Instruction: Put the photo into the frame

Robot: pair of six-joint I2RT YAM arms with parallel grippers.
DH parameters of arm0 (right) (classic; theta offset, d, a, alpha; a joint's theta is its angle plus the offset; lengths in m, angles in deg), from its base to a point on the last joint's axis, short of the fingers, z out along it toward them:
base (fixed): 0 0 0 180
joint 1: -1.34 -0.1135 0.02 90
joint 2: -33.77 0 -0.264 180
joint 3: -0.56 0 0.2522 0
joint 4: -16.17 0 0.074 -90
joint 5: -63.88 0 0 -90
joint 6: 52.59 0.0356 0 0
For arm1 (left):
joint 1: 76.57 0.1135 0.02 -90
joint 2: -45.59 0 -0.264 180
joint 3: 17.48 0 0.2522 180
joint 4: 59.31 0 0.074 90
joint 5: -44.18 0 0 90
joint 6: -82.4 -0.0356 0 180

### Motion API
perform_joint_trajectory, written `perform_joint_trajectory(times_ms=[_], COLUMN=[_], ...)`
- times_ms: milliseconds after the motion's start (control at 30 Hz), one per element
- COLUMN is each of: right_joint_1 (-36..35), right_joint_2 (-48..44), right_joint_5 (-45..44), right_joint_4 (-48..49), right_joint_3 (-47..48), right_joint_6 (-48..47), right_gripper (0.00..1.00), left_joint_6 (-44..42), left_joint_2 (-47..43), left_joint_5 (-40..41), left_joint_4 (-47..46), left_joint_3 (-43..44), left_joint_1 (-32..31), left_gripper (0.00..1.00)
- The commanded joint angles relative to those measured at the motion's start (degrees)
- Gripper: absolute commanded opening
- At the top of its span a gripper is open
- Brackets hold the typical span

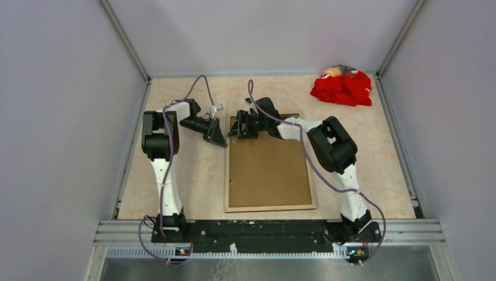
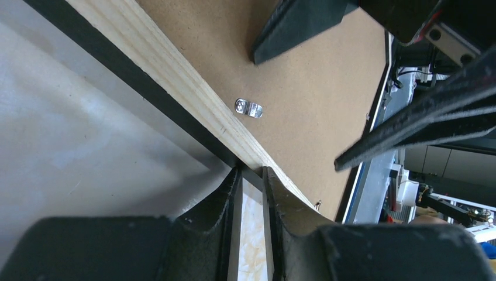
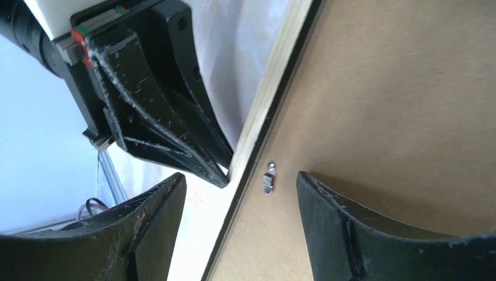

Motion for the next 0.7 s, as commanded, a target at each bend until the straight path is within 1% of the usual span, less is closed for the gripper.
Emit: perform_joint_trajectory(times_ms=[0,233,667], right_joint_1=[-2.53,-3.83,-3.88], right_joint_2=[2.38,2.62,3.97], right_joint_5=[3.02,4.15,3.33], right_joint_4=[0.02,0.15,1.79], right_joint_3=[1.93,2.08,2.87], right_joint_6=[-0.02,0.24,1.69], right_gripper=[0.69,0.68,0.68], left_joint_6=[0.19,0.17,-0.07], left_joint_2=[0.32,-0.44,-0.88], left_joint_5=[-3.16,-2.62,-2.62], left_joint_4=[-1.36,-1.39,-1.62], left_joint_3=[-0.87,-1.26,-2.21], left_joint_1=[-0.48,-0.49,-0.49], left_gripper=[0.24,0.23,0.22])
